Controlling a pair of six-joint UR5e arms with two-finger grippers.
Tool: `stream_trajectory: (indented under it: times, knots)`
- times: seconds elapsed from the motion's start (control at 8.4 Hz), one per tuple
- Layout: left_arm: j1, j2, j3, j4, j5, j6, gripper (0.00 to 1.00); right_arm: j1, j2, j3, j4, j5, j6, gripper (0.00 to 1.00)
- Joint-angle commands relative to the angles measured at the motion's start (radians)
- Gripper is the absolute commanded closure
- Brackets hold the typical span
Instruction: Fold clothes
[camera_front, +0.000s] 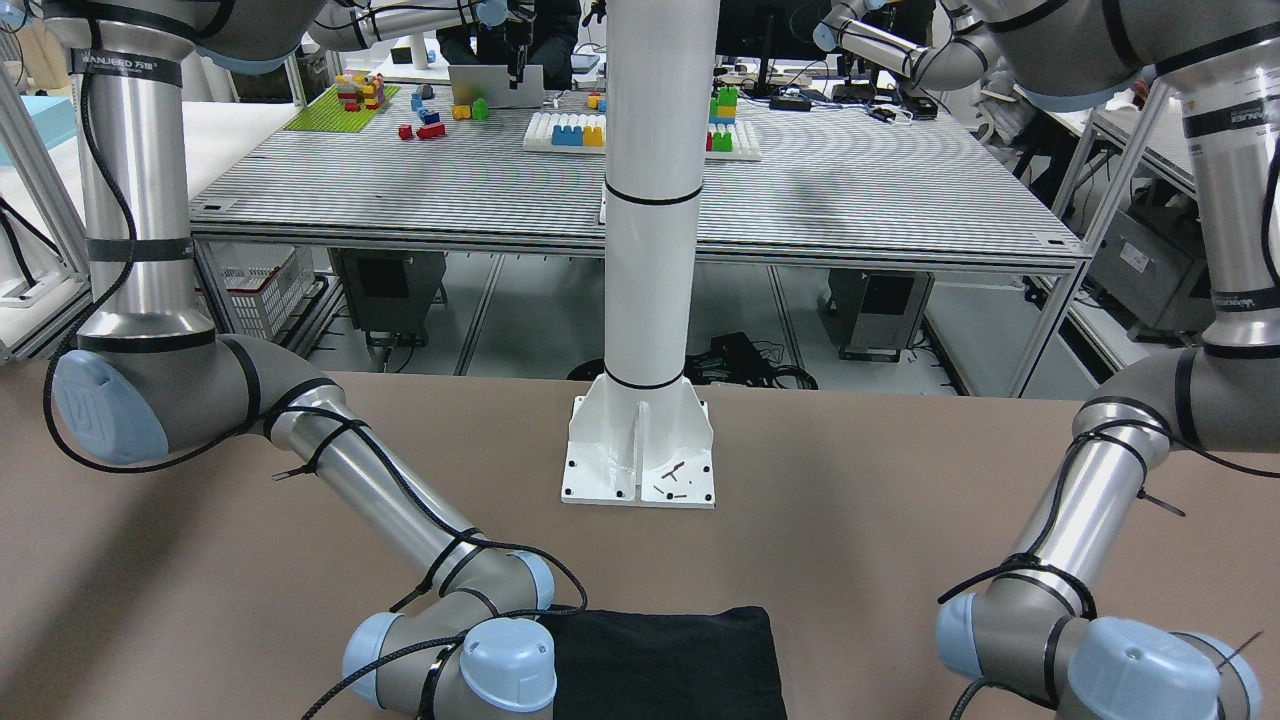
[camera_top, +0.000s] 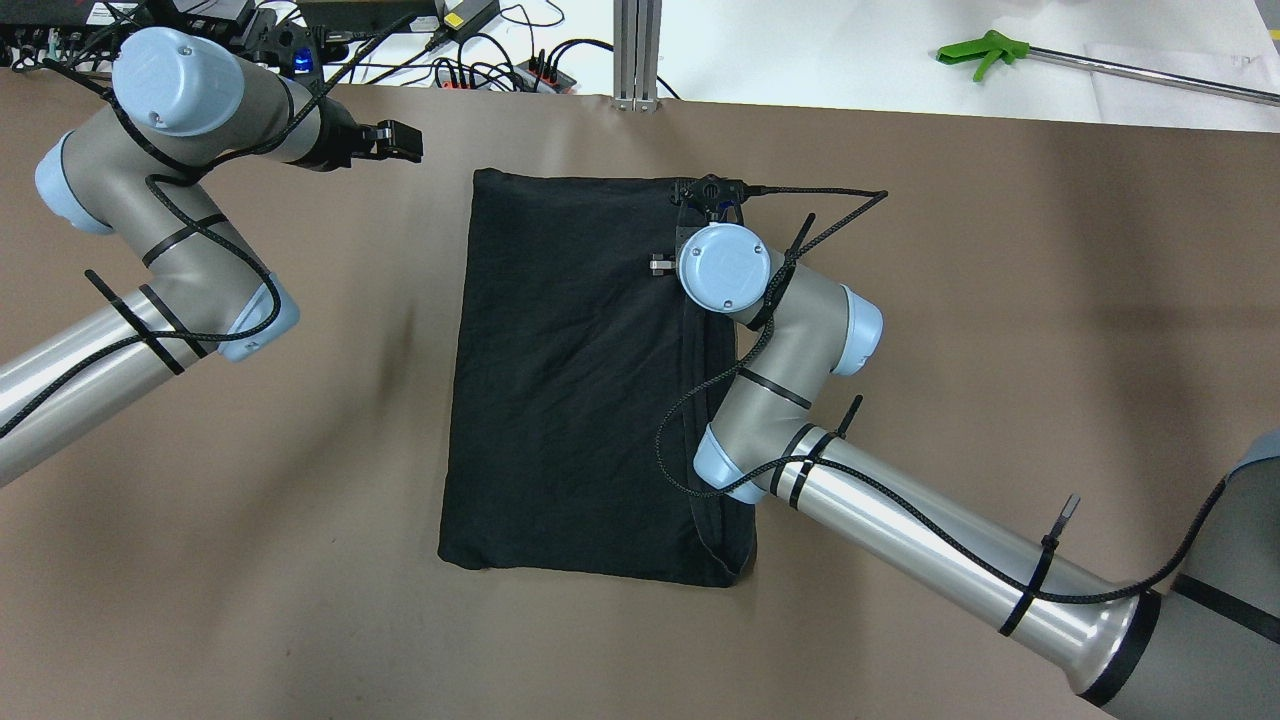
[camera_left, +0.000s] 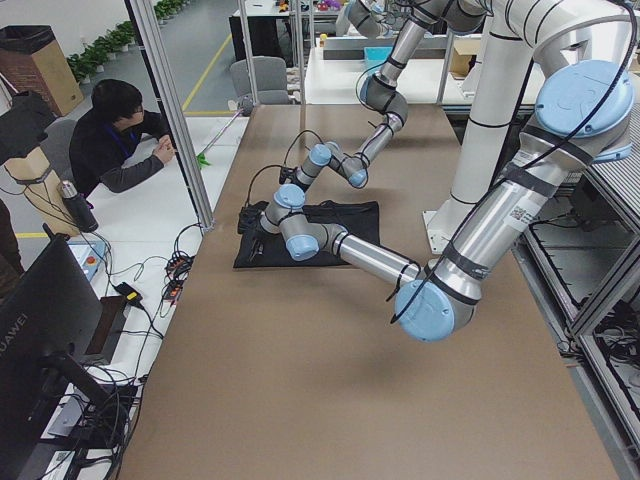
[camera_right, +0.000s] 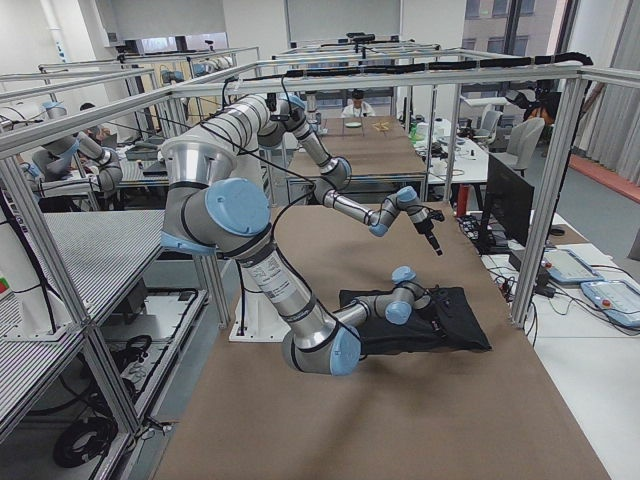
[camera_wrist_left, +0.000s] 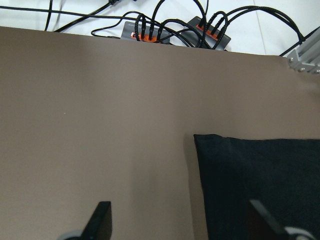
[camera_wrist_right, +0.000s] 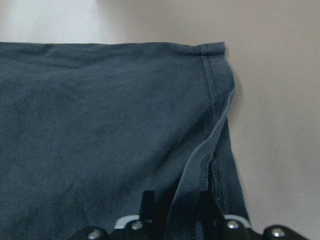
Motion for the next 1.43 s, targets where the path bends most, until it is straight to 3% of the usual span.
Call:
stream_trajectory:
  times: [0.0,0.36,0.6,0.83,0.95,1.07,1.31]
  knots:
    - [0.001,-0.009,0.014,0.000,0.000,0.000,0.05,0.000,-0.062,0.069,-0.001,0.006,-0.024,1.00]
    - [-0.002,-0.009,0.014,0.000,0.000,-0.005,0.05,0.009,-0.102,0.114,-0.034,0.009,-0.077,1.00]
    - [-0.002,-0.011,0.022,0.000,0.001,-0.002,0.05,0.020,-0.193,0.207,-0.026,0.013,-0.143,1.00]
    - [-0.002,-0.014,0.022,0.002,0.001,-0.005,0.05,0.020,-0.195,0.211,-0.026,0.015,-0.141,1.00]
    - [-0.002,-0.014,0.023,0.000,0.001,-0.007,0.05,0.020,-0.192,0.209,-0.029,0.016,-0.132,0.49]
    - [-0.002,-0.014,0.023,-0.001,0.000,-0.008,0.05,0.020,-0.189,0.211,-0.029,0.019,-0.126,0.06]
    - [-0.002,-0.014,0.023,-0.003,0.000,-0.008,0.05,0.020,-0.184,0.246,-0.037,0.053,-0.111,0.06]
